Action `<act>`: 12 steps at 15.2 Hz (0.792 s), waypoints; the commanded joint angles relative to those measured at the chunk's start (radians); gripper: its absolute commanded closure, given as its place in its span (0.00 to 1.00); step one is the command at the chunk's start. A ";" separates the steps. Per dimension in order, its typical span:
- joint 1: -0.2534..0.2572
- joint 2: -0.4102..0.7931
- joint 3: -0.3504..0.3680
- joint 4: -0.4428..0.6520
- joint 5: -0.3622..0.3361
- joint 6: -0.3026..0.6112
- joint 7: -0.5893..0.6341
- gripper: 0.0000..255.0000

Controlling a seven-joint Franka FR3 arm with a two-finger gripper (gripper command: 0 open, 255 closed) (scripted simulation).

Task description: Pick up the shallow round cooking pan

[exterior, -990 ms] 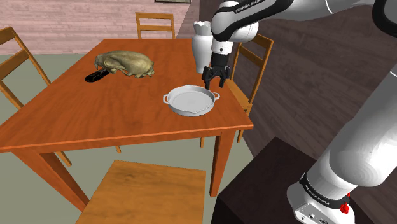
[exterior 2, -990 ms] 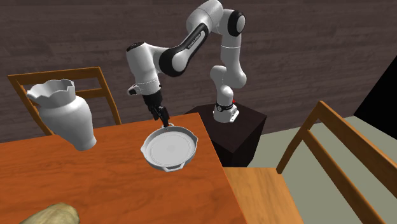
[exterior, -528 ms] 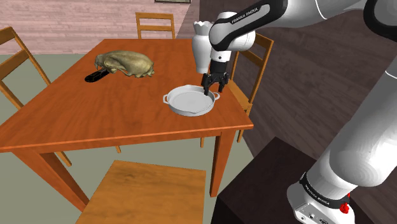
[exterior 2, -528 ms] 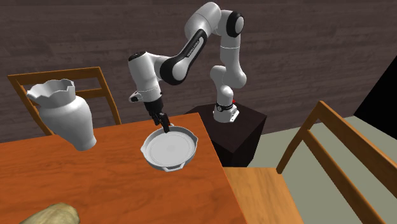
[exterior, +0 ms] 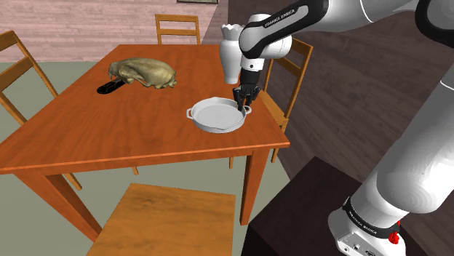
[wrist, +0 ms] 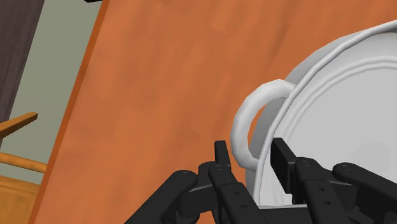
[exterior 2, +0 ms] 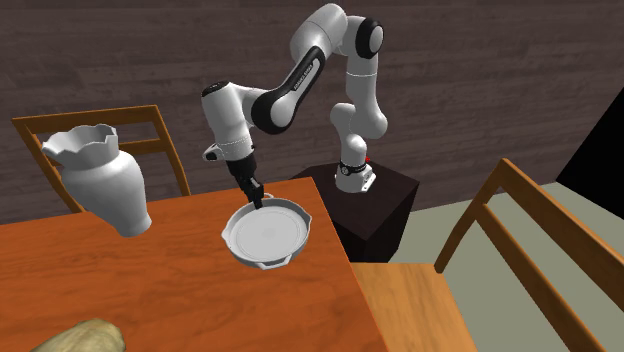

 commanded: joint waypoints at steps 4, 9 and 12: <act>0.000 -0.010 0.000 0.015 -0.003 -0.025 0.006 1.00; 0.000 -0.033 -0.001 0.056 -0.010 -0.089 0.017 1.00; -0.001 -0.045 -0.001 0.083 -0.013 -0.127 0.024 1.00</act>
